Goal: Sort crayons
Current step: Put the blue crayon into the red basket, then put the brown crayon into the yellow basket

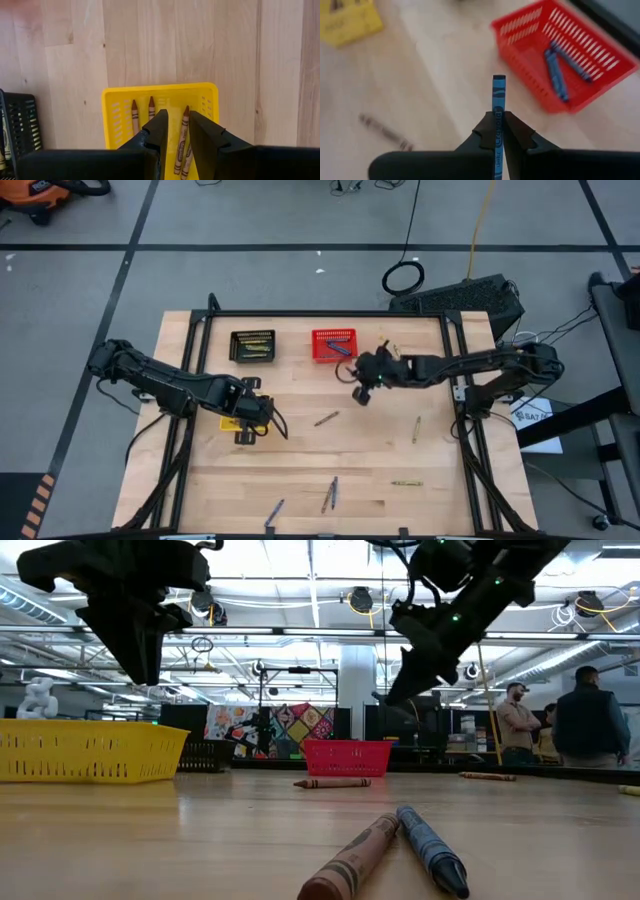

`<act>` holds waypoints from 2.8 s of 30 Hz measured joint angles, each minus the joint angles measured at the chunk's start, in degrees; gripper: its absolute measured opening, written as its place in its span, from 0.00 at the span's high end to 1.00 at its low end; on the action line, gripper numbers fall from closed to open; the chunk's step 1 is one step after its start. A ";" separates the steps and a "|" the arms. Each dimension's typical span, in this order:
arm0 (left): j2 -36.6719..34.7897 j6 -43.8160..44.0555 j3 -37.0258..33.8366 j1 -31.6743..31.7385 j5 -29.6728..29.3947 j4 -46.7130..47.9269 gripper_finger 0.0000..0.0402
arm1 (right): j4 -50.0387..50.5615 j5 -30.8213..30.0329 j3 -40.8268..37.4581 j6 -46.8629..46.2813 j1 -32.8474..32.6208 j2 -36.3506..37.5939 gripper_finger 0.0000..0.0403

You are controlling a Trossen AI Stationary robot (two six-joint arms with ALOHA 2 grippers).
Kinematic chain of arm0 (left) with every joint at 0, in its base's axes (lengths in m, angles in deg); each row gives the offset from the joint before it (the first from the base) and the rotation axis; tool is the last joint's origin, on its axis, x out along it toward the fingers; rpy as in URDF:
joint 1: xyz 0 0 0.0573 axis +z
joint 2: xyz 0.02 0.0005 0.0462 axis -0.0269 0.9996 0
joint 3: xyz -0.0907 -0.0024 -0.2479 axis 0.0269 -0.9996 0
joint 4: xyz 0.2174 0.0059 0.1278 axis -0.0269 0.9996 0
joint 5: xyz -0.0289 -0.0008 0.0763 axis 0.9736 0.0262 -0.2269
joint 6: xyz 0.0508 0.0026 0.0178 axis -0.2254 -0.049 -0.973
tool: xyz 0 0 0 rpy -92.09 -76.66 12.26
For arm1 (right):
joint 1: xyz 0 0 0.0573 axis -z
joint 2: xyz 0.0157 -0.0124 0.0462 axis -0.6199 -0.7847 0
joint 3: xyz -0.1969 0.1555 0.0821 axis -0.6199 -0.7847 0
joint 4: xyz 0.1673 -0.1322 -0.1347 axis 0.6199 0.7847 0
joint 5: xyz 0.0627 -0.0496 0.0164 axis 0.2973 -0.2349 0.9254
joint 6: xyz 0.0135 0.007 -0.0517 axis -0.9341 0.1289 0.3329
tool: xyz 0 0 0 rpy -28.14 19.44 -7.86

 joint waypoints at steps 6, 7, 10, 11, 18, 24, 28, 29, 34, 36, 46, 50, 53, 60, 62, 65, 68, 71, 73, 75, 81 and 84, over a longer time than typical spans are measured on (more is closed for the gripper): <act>0.00 0.13 -0.04 0.00 0.00 -2.83 0.82 | -7.06 0.22 -0.02 2.06 3.78 -0.47 1.00; 0.00 0.13 -0.04 0.02 -0.01 -3.75 0.82 | -8.34 0.22 -0.02 2.67 4.37 -0.82 1.00; 0.00 0.15 -0.04 0.00 -0.02 -6.60 0.82 | -10.03 0.24 -0.06 4.60 6.32 -1.37 1.00; -0.02 0.15 -0.04 0.00 -0.08 -7.50 0.82 | -11.33 0.25 -0.05 5.34 6.98 -1.87 1.00; -0.02 0.19 -0.04 0.00 -0.26 -11.70 0.82 | -15.61 1.55 -0.04 10.65 11.59 -5.71 1.00; 0.00 0.20 -0.04 0.00 -0.52 -13.68 0.82 | -22.20 4.99 -0.07 13.83 14.50 -8.91 1.00; 0.00 0.86 -0.04 0.00 -0.80 -13.64 0.82 | -25.50 8.56 -0.04 15.52 16.52 -10.48 1.00; 0.00 1.51 -0.04 0.02 -0.88 -13.78 0.82 | -26.11 9.88 -0.04 16.12 17.06 -10.87 1.00; 0.00 1.68 -0.04 0.07 -1.36 -14.01 0.82 | -26.66 14.29 -0.04 19.37 19.29 -13.38 1.00; 0.00 1.68 -0.04 0.09 -1.42 -14.04 0.82 | -26.59 15.86 -0.04 20.37 19.85 -14.09 1.00; 0.00 1.78 -0.04 0.06 -1.47 -14.40 0.82 | -22.28 17.08 4.47 23.88 20.41 -14.32 0.99; 0.00 1.88 -0.04 0.06 -1.46 -14.40 0.82 | -15.83 16.97 8.06 26.34 20.41 -14.32 0.95; 0.00 1.86 -0.04 0.06 -1.49 -14.40 0.82 | -14.64 16.92 9.65 26.56 20.41 -14.32 0.91; 0.00 1.84 -0.04 0.06 -1.49 -14.40 0.82 | -14.42 16.86 9.99 26.56 20.43 -14.95 0.87; 0.00 1.84 -0.04 0.07 -1.49 -14.40 0.82 | -14.20 16.83 9.99 26.56 20.43 -15.42 0.87; 0.00 1.81 -0.04 0.07 -1.49 -14.40 0.82 | -14.45 16.81 9.99 26.56 20.43 -15.53 0.87; 0.00 2.01 -0.04 0.06 -1.49 -14.37 0.82 | -14.37 16.80 9.99 26.31 20.09 -14.79 0.87; 0.00 4.29 -0.02 0.06 -1.48 -14.06 0.82 | -12.88 16.77 10.57 25.59 19.05 -13.04 0.87; 0.00 4.66 -0.02 0.06 -1.46 -13.05 0.82 | -10.36 16.81 11.40 25.49 17.80 -11.81 0.87; 0.00 4.68 -0.02 -0.06 -1.46 -11.62 0.82 | -6.38 16.81 12.39 25.49 16.36 -10.45 0.87; 0.00 6.05 -0.02 -0.43 -1.43 -10.09 0.82 | 4.79 16.81 14.40 25.35 10.81 -7.04 0.87; 0.00 6.12 -0.02 -0.81 -1.42 -10.36 0.82 | 9.04 16.75 14.41 23.87 7.71 -5.59 0.87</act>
